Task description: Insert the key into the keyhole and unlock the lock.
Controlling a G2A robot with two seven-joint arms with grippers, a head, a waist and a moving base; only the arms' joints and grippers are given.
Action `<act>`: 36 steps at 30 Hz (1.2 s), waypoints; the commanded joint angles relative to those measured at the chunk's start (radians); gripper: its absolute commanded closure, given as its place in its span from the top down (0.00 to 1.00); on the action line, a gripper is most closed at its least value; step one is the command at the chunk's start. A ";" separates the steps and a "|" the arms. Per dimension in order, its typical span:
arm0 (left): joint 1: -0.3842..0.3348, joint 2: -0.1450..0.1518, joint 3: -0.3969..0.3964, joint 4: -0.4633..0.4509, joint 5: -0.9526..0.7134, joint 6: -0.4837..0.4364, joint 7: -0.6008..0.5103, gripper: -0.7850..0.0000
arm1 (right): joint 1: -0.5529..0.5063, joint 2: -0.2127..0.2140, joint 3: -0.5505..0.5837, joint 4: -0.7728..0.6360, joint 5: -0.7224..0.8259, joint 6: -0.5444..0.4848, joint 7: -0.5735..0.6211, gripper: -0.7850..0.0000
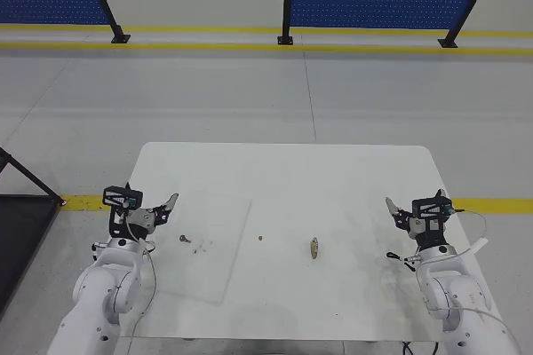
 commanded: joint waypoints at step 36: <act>-0.241 0.043 -0.056 -0.078 -0.688 0.042 -1.301 1.00 | 0.000 0.000 0.000 0.000 0.000 0.000 0.000 1.00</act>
